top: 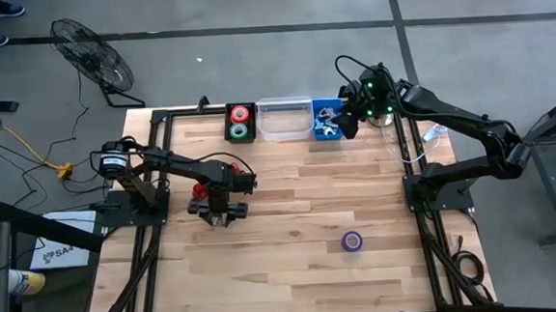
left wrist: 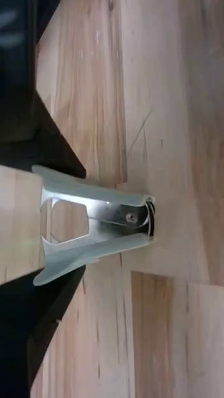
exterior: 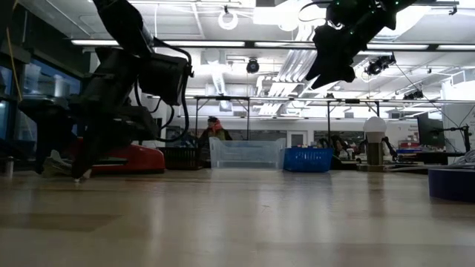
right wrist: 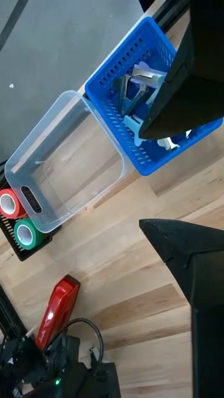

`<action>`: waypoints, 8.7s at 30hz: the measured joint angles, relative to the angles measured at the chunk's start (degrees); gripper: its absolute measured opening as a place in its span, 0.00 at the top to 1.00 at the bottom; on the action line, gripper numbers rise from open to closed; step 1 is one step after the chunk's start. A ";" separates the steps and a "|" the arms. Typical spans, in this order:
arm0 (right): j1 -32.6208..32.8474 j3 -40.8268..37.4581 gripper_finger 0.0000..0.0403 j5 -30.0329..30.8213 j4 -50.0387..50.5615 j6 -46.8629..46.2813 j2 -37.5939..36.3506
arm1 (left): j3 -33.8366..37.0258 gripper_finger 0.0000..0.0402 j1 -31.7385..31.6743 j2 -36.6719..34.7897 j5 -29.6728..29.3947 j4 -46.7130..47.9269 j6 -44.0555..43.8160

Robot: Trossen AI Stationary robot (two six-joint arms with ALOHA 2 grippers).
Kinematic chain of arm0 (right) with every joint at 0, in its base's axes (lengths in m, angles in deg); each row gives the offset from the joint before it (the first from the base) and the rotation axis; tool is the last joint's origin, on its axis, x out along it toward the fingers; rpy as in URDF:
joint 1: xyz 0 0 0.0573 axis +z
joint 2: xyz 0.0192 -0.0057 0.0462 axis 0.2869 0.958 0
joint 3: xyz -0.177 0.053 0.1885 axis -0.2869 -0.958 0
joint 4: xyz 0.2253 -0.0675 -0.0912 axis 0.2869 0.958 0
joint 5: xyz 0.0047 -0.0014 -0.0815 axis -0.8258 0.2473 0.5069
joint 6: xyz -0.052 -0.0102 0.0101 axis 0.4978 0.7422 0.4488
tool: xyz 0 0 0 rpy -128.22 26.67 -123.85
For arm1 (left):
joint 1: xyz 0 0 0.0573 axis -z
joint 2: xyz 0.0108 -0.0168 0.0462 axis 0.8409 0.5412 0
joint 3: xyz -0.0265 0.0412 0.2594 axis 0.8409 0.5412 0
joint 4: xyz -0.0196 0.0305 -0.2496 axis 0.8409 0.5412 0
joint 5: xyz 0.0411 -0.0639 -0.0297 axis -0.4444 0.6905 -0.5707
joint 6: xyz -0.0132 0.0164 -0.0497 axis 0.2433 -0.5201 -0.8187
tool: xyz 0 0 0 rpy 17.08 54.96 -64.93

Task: Pick and place Stapler, Stapler remover, tape
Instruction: Put the gray staple remover into the blue bin, then put the blue tape into the black bin

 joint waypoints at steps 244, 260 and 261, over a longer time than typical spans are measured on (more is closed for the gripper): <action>43.01 -0.02 0.48 14.80 37.40 -65.37 -8.22 | -43.80 0.49 0.00 -7.34 -52.36 24.13 66.28; 62.12 -0.02 0.48 15.50 31.49 -83.54 8.56 | -43.82 0.49 0.00 -7.34 -52.17 24.30 66.46; 62.93 -0.02 0.48 15.47 30.97 -84.23 9.97 | -43.82 0.49 0.00 -7.34 -52.18 24.30 66.46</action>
